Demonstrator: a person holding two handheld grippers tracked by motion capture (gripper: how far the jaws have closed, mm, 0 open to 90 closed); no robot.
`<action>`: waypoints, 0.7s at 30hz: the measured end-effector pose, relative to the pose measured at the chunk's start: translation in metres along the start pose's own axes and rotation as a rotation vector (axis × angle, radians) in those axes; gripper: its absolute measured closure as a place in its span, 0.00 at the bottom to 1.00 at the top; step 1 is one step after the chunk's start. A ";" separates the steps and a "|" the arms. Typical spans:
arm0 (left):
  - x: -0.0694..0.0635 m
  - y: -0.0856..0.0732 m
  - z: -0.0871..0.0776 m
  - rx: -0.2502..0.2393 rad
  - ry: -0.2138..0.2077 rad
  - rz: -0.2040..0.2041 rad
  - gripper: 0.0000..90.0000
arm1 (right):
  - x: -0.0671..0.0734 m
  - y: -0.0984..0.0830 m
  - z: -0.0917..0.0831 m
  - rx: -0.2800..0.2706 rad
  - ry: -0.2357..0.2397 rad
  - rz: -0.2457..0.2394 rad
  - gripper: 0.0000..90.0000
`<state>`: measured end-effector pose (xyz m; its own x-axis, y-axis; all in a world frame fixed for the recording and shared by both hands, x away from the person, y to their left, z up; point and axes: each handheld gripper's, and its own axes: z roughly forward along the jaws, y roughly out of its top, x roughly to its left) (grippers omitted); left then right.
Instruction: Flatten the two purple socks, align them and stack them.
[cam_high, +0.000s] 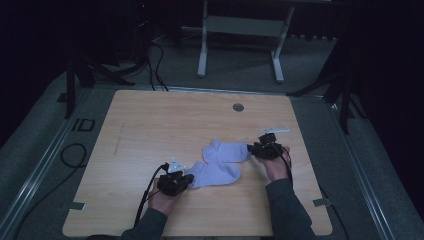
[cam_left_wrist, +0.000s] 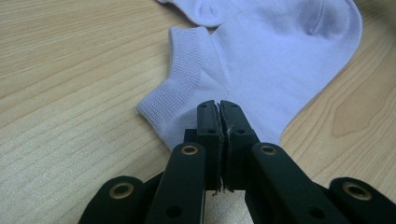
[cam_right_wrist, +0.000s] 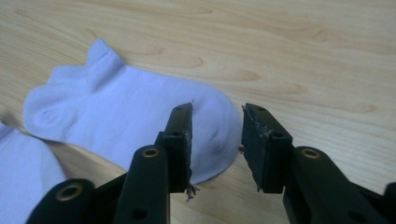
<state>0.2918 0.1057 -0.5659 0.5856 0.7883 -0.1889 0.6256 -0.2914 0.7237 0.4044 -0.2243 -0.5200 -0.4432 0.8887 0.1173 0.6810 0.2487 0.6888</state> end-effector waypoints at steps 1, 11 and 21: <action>0.000 0.000 0.000 0.000 0.000 0.002 0.97 | 0.001 0.001 -0.001 -0.001 -0.001 -0.001 0.69; 0.001 0.001 0.000 0.004 -0.011 0.004 0.96 | 0.039 0.019 0.011 0.013 0.094 -0.151 0.63; 0.001 0.003 0.001 0.015 -0.013 0.046 0.96 | 0.065 0.031 0.030 0.041 0.158 -0.244 0.62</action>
<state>0.2949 0.1049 -0.5647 0.6202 0.7670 -0.1646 0.6057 -0.3349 0.7217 0.4137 -0.1475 -0.5125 -0.6798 0.7306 0.0641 0.5650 0.4660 0.6809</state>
